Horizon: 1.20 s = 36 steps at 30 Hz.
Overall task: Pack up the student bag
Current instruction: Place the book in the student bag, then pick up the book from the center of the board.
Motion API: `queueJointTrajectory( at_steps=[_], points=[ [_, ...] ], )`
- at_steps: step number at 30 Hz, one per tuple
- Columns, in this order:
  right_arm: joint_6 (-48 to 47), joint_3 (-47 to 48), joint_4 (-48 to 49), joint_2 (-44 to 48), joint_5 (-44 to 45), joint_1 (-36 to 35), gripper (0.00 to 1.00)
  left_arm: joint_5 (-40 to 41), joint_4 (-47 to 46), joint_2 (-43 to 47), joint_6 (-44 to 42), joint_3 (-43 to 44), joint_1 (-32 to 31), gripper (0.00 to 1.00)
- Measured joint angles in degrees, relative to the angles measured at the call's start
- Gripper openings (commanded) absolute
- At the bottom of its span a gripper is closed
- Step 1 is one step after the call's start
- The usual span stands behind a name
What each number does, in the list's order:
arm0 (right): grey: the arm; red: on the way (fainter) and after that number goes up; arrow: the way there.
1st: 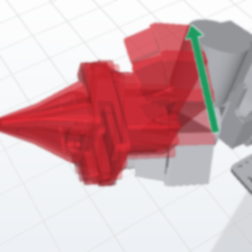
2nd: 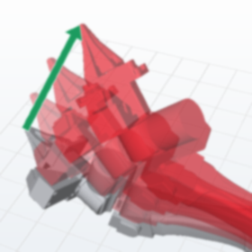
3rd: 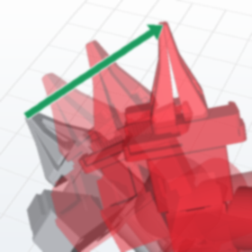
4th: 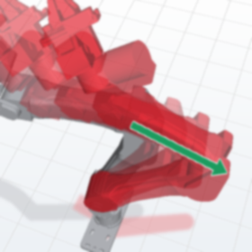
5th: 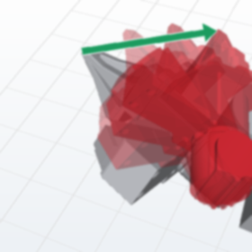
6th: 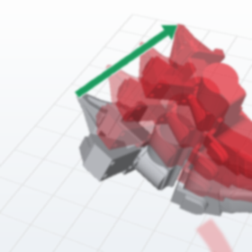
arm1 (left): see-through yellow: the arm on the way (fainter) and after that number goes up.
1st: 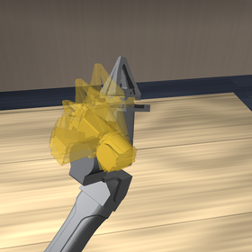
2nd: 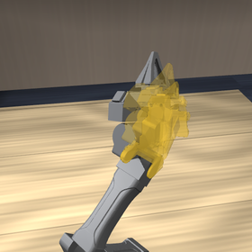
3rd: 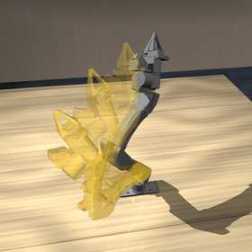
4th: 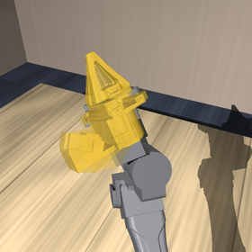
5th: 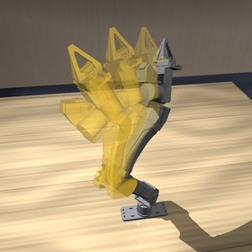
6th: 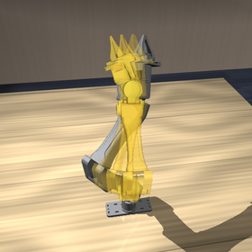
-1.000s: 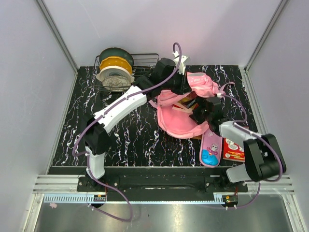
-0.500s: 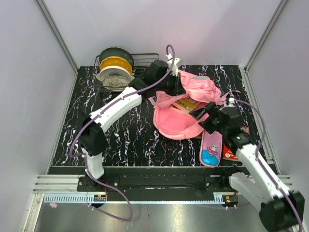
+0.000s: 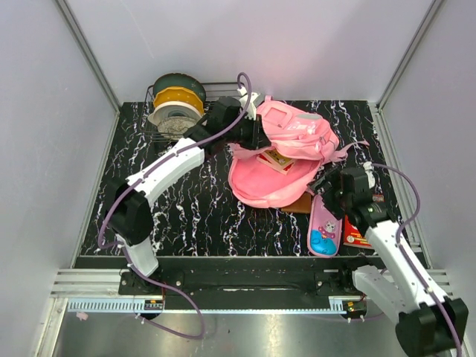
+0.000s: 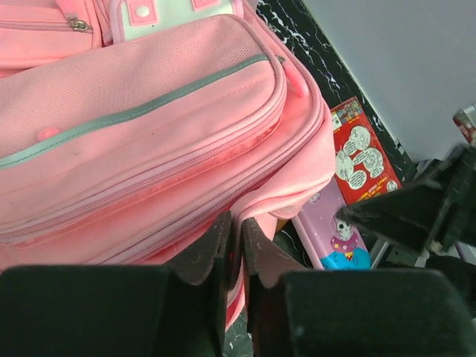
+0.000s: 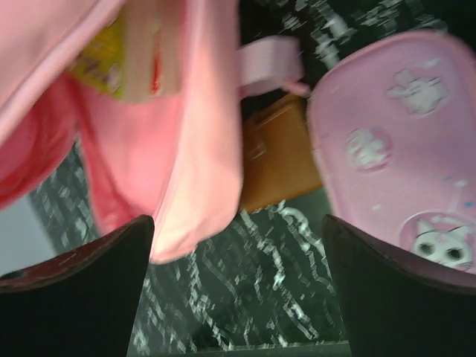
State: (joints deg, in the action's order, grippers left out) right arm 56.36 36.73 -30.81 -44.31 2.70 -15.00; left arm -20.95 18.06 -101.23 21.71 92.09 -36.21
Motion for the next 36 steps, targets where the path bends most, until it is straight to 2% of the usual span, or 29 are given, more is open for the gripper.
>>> queueJointTrajectory(
  at_steps=[1,2,3,4,11,15,17,23,27,32,36],
  points=[
    [-0.22,0.68,-0.79,-2.56,0.26,0.94,1.00,-0.02,-0.02,0.13,-0.17,-0.07,0.00,0.35],
    [-0.90,1.77,-2.12,-4.85,0.68,3.02,1.00,-0.28,0.00,0.15,-0.44,-0.13,0.02,0.54],
    [-1.49,2.49,-2.75,-5.75,1.16,4.76,1.00,-0.72,0.09,0.17,-0.50,-0.15,0.09,0.92],
    [-2.43,3.69,-3.96,-6.49,1.22,7.48,1.00,-1.20,0.07,0.17,-1.11,-0.28,0.15,0.99],
    [-13.35,14.69,-7.06,-13.92,-1.18,30.14,1.00,-6.32,-4.37,5.46,-1.33,-6.88,0.81,0.99],
    [-17.05,15.04,-9.27,-16.85,-4.76,41.46,1.00,-9.44,-8.81,7.56,-0.63,-5.18,0.07,0.99],
    [-17.49,14.99,-10.71,-17.11,-4.90,44.54,1.00,-11.74,-10.49,6.03,0.42,-1.40,-1.46,0.99],
    [-17.99,12.41,-12.52,-17.27,-0.74,47.82,1.00,-18.78,-13.90,-9.57,2.95,17.99,-9.33,0.99],
    [-18.18,8.24,-12.61,-17.53,4.07,48.39,1.00,-23.19,-13.75,-20.61,6.40,25.79,-12.07,0.99],
    [-18.21,6.99,-11.82,-17.51,7.52,48.43,1.00,-24.72,-13.68,-29.49,10.95,27.54,-12.26,0.99],
    [-17.94,6.27,-8.22,-19.67,10.54,48.46,1.00,-23.65,-14.05,-31.98,12.52,27.54,-12.76,0.99]
  ],
)
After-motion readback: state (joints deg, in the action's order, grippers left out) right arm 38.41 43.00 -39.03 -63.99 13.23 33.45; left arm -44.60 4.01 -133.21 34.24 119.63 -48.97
